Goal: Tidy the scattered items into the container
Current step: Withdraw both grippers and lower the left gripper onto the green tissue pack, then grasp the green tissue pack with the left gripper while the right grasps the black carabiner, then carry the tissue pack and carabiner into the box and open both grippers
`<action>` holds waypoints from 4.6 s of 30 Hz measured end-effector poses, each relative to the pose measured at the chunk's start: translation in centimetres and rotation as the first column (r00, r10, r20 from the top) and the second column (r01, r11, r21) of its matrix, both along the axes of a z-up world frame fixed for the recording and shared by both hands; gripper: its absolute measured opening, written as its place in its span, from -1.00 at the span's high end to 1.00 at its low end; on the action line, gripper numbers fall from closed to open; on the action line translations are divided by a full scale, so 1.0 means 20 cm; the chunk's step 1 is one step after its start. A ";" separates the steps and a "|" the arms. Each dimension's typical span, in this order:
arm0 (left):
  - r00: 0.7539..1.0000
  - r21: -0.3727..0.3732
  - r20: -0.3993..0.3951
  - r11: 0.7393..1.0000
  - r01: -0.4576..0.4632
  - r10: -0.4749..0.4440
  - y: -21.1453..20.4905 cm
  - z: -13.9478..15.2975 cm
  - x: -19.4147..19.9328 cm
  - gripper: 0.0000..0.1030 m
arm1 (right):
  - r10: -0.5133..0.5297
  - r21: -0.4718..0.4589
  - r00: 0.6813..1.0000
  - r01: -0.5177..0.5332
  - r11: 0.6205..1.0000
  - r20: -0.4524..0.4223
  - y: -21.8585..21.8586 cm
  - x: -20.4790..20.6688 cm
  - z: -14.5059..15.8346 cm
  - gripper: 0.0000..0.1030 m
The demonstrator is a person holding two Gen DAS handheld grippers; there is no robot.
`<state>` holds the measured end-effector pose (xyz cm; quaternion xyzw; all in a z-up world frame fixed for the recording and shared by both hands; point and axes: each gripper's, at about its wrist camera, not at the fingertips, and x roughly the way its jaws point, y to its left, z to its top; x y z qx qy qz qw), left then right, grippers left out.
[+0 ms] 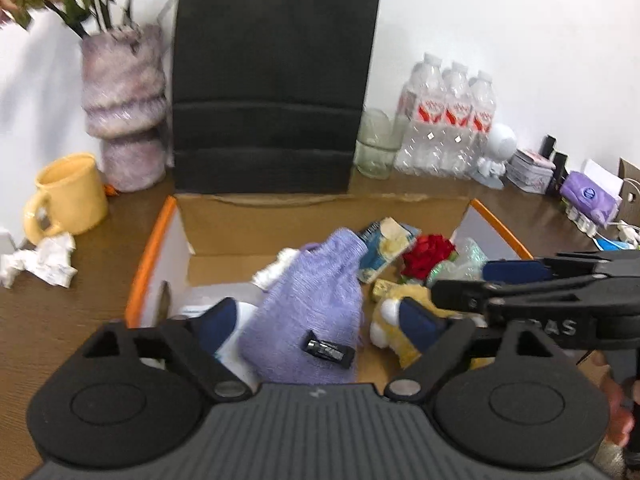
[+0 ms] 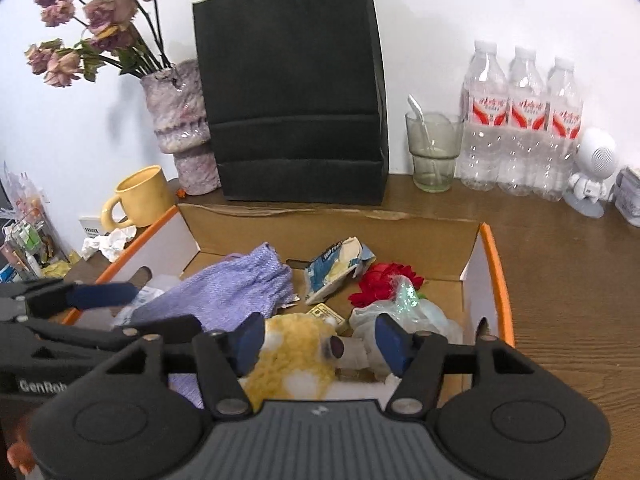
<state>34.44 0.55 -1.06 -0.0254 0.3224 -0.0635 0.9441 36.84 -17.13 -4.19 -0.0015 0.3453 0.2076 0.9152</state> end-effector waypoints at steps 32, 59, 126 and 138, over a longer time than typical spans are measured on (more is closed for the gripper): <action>0.992 -0.095 0.023 0.988 -0.121 0.124 0.17 -0.13 -0.99 -1.00 | 0.050 -0.024 0.995 -0.048 0.999 0.081 -0.16 -1.05 -0.11 -1.00; 0.993 0.036 -0.068 0.995 -0.096 0.098 -0.10 -0.30 -0.79 0.11 | 0.059 -0.060 0.998 -0.057 0.997 0.029 -0.18 -1.03 -0.24 -1.00; 0.985 -0.071 0.158 0.995 -0.065 0.075 0.10 0.13 -0.83 0.10 | 0.104 -0.088 0.962 -0.084 0.993 0.252 -0.12 -0.78 0.19 -0.02; 0.995 0.011 0.031 0.995 -0.097 0.096 0.07 0.25 -0.11 0.10 | 0.072 -0.156 0.987 -0.049 0.986 0.144 0.10 -0.13 0.25 -0.02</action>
